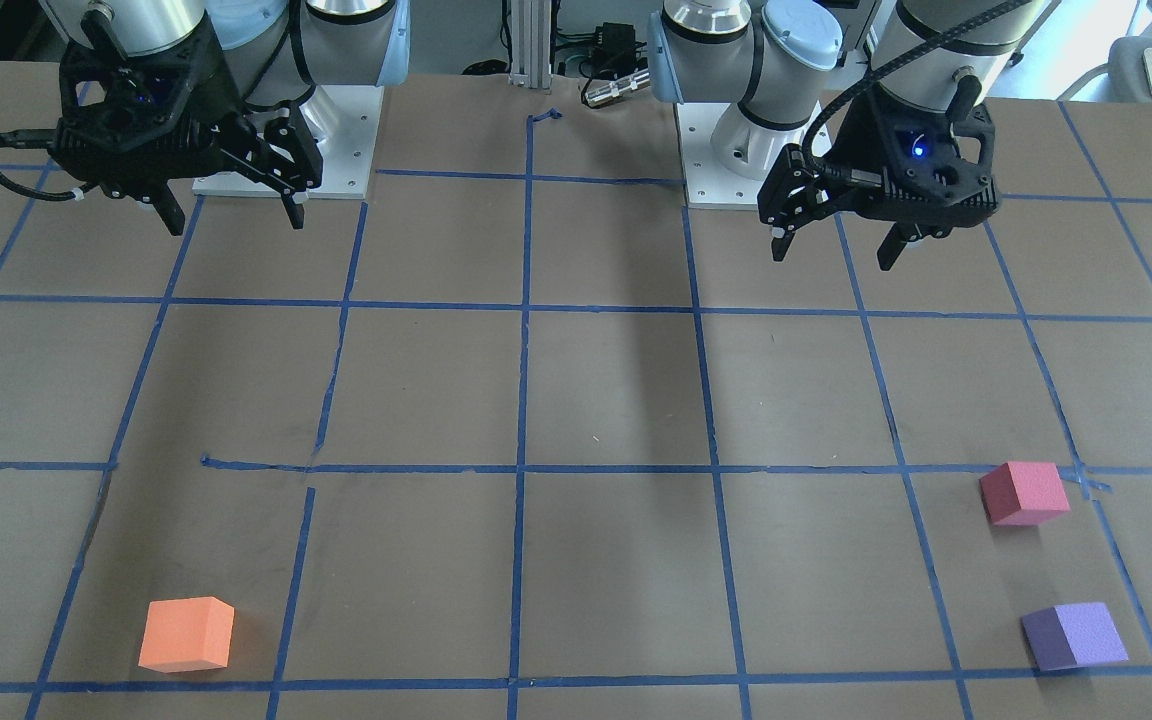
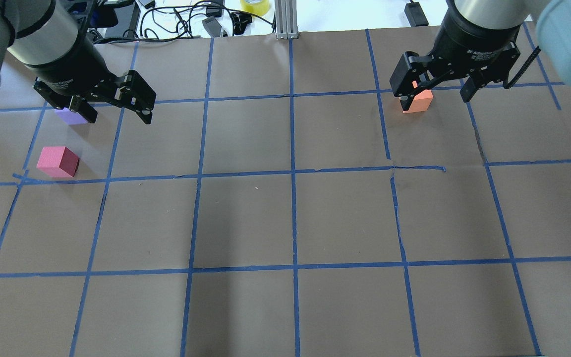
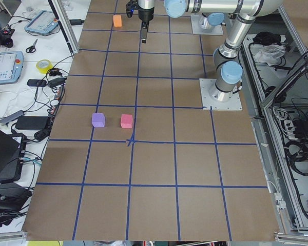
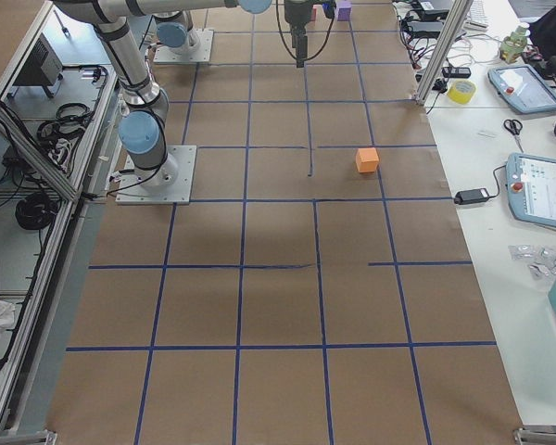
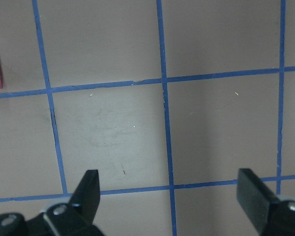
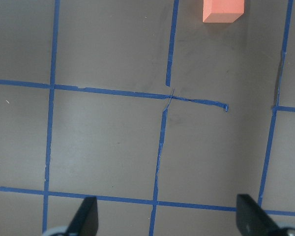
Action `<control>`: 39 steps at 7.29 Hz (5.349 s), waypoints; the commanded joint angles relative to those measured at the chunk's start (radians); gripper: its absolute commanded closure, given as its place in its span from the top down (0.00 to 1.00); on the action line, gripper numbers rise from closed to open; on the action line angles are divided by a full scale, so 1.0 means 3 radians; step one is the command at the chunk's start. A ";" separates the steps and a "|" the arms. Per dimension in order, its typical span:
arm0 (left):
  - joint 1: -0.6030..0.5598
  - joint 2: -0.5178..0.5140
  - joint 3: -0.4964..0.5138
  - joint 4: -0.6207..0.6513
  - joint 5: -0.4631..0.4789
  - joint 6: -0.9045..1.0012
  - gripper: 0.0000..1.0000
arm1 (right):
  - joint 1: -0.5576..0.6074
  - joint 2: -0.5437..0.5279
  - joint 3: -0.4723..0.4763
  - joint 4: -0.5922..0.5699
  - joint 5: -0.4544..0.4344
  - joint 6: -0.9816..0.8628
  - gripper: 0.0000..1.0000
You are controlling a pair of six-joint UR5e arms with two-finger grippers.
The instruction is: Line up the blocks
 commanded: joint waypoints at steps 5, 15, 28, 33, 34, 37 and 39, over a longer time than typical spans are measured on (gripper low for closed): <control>0.0015 0.0017 0.0000 -0.0002 0.0002 0.0013 1.00 | -0.0015 0.0008 0.0022 -0.0015 0.0008 0.0000 1.00; -0.0010 0.0032 -0.0015 -0.0058 0.0023 0.0048 1.00 | -0.0157 0.0089 0.0037 -0.0056 -0.0018 0.0041 1.00; 0.0015 0.0001 -0.0010 -0.0013 0.0008 0.0059 1.00 | -0.0496 0.1335 0.0032 -0.1644 -0.0028 -0.0346 1.00; 0.0031 -0.0004 0.0000 0.0013 -0.0023 0.0043 1.00 | -0.0496 0.2001 -0.0009 -0.2316 -0.0033 -0.0440 1.00; 0.0021 -0.0004 -0.0005 0.0013 -0.0013 0.0043 1.00 | -0.0506 0.2083 -0.0009 -0.2402 -0.0038 -0.0445 1.00; 0.0020 -0.0004 -0.0010 0.0013 -0.0003 0.0043 1.00 | -0.0506 0.2150 -0.0014 -0.2607 -0.0048 -0.0495 1.00; 0.0020 -0.0004 -0.0010 0.0013 0.0002 0.0048 1.00 | -0.0506 0.2166 -0.0029 -0.2613 -0.0084 -0.0506 1.00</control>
